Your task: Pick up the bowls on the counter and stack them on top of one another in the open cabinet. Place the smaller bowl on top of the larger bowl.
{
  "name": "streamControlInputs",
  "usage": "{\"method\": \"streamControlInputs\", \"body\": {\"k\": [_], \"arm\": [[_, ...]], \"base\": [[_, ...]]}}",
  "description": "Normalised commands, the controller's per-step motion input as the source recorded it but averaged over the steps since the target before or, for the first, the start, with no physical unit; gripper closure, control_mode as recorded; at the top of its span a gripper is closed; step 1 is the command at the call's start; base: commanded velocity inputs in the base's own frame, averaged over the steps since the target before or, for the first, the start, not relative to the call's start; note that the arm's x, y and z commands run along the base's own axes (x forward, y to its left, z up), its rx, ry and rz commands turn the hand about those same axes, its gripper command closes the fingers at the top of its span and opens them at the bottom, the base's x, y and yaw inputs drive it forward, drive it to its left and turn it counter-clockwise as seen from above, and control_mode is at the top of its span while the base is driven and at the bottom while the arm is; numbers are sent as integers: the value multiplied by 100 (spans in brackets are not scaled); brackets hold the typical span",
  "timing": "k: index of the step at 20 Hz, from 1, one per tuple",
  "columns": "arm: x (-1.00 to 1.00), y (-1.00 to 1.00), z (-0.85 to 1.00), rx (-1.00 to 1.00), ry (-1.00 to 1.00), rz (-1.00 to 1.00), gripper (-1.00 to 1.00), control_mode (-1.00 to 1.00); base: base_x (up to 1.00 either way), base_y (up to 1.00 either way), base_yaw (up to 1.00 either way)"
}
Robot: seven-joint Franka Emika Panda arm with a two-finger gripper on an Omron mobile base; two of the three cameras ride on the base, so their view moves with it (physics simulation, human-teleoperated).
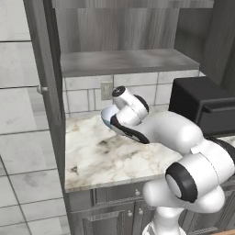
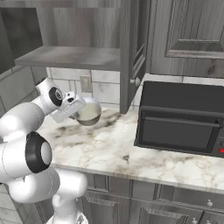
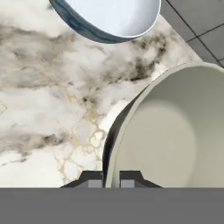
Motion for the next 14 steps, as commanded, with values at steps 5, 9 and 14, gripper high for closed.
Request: {"method": "streamControlInputs", "body": {"k": [5, 9, 14], "arm": [[8, 3, 6, -1, 0, 30, 100, -100], [8, 6, 0, 0, 0, 32, 100, -100], [16, 10, 0, 0, 1, 31, 100, -100]], "base": [[0, 0, 0], [0, 0, 0], [0, 0, 0]]}}
